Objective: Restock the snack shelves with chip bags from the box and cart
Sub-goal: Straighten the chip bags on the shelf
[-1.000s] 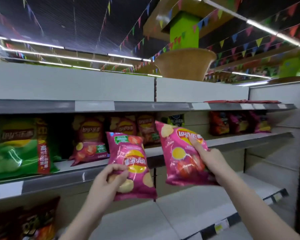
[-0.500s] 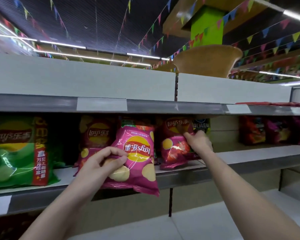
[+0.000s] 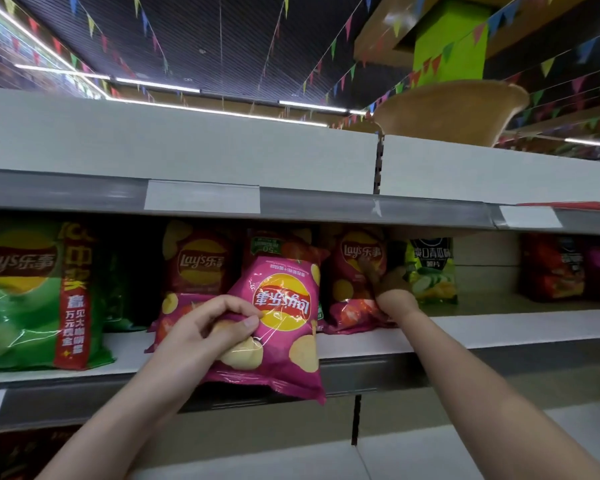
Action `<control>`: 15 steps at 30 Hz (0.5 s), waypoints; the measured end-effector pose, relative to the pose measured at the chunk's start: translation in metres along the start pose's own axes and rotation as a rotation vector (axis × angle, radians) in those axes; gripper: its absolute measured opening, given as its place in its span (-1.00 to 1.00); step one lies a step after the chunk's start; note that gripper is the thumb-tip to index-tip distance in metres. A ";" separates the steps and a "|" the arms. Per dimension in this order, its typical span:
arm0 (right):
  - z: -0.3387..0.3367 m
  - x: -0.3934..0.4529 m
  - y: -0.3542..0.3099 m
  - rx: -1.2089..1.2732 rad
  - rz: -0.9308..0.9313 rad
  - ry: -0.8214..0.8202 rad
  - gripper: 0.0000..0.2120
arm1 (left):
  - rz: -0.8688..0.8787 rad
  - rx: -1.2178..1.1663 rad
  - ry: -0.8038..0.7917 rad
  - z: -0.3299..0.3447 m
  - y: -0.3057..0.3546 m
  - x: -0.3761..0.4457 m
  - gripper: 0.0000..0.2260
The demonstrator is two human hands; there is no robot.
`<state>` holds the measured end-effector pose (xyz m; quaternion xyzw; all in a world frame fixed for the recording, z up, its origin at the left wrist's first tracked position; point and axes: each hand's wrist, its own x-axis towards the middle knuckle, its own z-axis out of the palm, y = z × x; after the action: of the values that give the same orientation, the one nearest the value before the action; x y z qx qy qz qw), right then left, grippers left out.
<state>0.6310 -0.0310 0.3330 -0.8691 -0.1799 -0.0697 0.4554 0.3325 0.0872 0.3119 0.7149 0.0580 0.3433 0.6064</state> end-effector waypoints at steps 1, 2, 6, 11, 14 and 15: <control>-0.001 0.000 0.001 -0.034 -0.007 0.005 -0.34 | -0.001 -0.005 -0.001 0.002 0.000 0.000 -0.80; -0.002 -0.001 0.001 -0.073 -0.014 0.034 -0.21 | 0.004 -0.006 0.002 0.004 0.000 0.000 -0.86; -0.011 -0.031 -0.006 -0.231 -0.160 0.281 -0.31 | 0.048 0.035 -0.036 0.005 0.003 -0.002 -0.90; -0.023 -0.087 -0.014 0.195 -0.734 0.398 -0.42 | 0.024 0.143 -0.162 -0.010 0.018 -0.009 -0.90; -0.041 -0.128 -0.034 0.091 -1.259 0.211 -0.40 | -0.060 0.301 -0.455 -0.026 0.037 -0.016 -0.92; -0.046 -0.142 -0.041 -0.054 -1.382 0.097 -0.38 | -0.062 0.389 -0.575 -0.029 0.044 -0.020 -0.93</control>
<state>0.4862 -0.0824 0.3508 -0.5620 -0.6699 -0.3872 0.2922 0.2863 0.0898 0.3442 0.8824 -0.0294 0.0917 0.4605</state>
